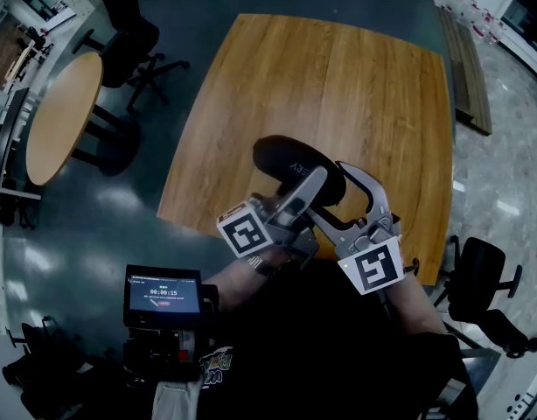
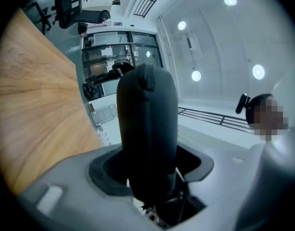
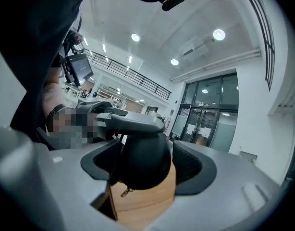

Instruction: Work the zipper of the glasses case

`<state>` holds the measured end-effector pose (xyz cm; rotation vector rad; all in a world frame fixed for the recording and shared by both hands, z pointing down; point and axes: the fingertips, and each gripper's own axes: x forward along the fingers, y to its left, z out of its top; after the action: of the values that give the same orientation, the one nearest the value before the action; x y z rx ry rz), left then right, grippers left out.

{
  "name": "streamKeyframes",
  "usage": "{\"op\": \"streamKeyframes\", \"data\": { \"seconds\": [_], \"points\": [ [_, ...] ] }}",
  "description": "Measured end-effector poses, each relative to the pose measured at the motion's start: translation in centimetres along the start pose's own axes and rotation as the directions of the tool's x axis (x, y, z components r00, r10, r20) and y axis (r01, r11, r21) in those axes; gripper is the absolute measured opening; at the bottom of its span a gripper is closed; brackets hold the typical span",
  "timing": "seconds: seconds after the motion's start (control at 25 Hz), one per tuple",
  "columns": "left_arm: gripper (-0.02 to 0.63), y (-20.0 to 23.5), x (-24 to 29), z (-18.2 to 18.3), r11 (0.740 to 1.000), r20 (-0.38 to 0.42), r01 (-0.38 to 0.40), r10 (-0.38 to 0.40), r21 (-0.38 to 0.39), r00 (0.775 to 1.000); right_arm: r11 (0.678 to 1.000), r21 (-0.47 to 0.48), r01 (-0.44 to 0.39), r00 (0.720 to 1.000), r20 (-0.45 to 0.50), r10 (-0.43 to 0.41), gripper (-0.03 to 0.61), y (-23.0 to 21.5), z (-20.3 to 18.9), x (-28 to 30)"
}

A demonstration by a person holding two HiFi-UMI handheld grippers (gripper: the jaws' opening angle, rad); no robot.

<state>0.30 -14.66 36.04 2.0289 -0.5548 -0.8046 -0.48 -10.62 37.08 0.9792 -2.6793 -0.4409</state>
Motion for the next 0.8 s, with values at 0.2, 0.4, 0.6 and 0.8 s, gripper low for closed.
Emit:
{"op": "streamKeyframes", "data": {
  "seconds": [0.2,0.4,0.6,0.8],
  "points": [
    [0.262,0.4,-0.5,-2.0,0.999,-0.111,-0.024,0.027,0.032,0.993,0.998,-0.054,-0.019,0.999,-0.035,0.017,0.316,0.8,-0.9,-0.3],
    [0.301,1.5,-2.0,-3.0,0.998,-0.196,-0.022,0.032,0.056,0.980,0.995,-0.078,-0.060,0.996,-0.069,0.055,0.308,1.2,-2.9,-2.5],
    [0.262,6.2,-6.4,0.3,0.989,-0.048,-0.148,0.146,-0.025,0.988,0.999,-0.037,-0.031,0.996,-0.084,0.027,0.305,-0.5,-5.9,-4.8],
    [0.083,7.9,-10.9,1.1,0.969,-0.101,-0.224,0.235,0.105,0.967,0.990,0.137,0.031,0.968,-0.252,0.004,0.305,-2.5,-14.9,-5.3]
  ]
}}
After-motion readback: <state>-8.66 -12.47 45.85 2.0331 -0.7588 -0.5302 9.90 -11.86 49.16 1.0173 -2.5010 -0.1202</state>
